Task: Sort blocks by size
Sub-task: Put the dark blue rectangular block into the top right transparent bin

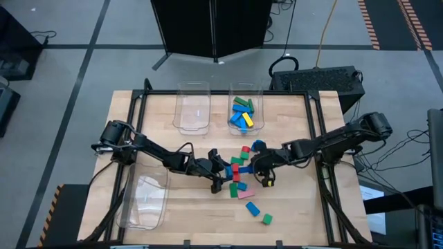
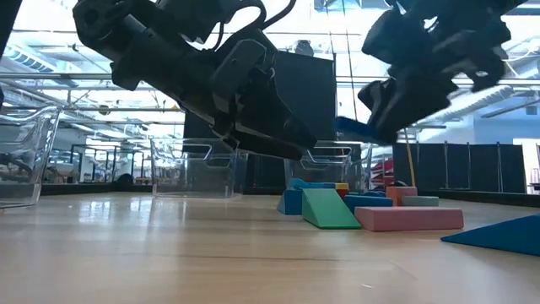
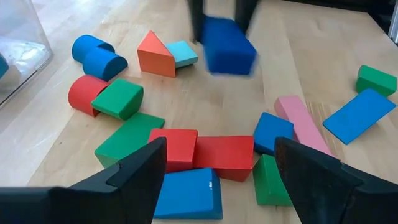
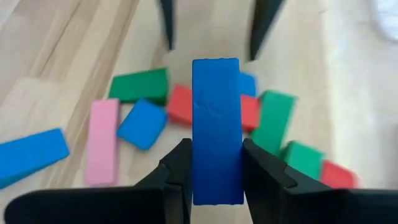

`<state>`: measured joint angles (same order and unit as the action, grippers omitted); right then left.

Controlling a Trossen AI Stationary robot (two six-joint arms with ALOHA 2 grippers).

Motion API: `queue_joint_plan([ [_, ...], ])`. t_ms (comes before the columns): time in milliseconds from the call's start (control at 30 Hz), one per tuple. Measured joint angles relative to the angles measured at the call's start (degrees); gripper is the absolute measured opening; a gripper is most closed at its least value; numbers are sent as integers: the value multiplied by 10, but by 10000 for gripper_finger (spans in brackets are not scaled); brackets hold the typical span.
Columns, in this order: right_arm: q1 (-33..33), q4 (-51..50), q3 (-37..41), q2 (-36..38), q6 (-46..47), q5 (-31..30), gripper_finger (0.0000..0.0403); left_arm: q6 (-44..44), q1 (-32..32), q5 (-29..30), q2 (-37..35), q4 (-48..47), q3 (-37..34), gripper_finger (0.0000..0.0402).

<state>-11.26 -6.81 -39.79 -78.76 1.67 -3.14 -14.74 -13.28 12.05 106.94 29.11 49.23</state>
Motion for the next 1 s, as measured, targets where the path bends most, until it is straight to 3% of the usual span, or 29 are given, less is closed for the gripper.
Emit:
queue_joint_plan([
  [433, 136, -26, -28, 71, -51, 1, 89, 0, 1, 0, 0, 6, 0, 297],
  [700, 226, -85, -122, 37, -99, 1, 89, 5, 2, 6, 0, 21, 0, 297],
  [1000, 337, -85, -169, -13, -127, 5, 89, 4, 2, 6, 0, 18, 0, 297],
])
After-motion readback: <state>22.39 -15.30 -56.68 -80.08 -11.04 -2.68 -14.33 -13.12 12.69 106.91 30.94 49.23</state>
